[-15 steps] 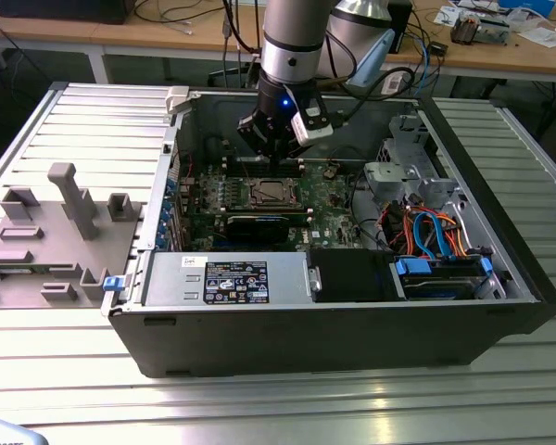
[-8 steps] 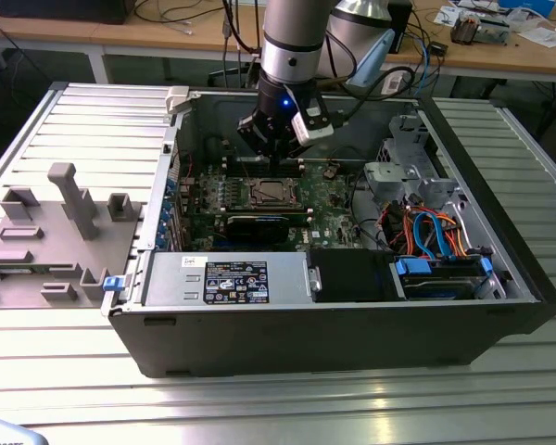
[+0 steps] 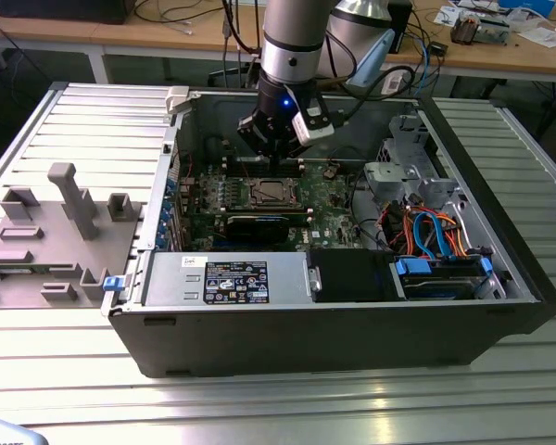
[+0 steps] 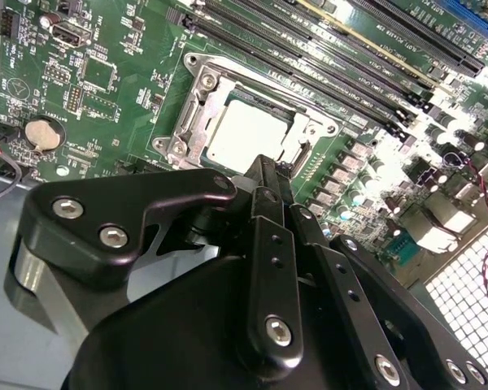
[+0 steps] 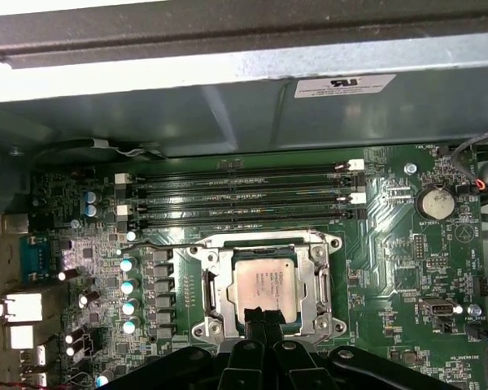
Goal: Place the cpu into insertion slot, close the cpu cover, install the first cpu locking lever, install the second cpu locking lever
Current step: 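Install the first cpu locking lever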
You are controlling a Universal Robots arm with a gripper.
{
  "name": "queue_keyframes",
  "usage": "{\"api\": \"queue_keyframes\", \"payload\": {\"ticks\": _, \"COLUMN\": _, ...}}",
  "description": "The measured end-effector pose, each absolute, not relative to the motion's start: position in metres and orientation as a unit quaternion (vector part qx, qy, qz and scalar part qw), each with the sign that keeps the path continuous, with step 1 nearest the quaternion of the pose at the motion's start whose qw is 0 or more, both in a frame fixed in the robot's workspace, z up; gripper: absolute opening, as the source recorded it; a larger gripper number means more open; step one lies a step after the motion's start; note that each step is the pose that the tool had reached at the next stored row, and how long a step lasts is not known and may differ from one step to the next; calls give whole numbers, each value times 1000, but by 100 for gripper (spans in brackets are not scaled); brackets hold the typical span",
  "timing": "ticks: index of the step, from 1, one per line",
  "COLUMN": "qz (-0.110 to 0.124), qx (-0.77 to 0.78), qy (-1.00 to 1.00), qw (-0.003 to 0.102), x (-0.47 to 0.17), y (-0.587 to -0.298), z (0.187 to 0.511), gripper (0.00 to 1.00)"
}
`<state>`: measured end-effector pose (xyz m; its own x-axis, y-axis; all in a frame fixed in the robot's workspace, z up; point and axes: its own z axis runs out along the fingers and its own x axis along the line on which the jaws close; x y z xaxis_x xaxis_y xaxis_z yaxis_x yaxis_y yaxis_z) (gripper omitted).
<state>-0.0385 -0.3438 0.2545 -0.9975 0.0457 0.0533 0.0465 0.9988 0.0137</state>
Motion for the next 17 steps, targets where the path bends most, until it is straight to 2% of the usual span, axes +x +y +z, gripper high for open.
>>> {"api": "queue_keyframes", "payload": {"ticks": 17, "qz": -7, "qx": -9, "qy": -1000, "qw": 27, "x": -39, "y": -344, "z": 255, "gripper": 11}}
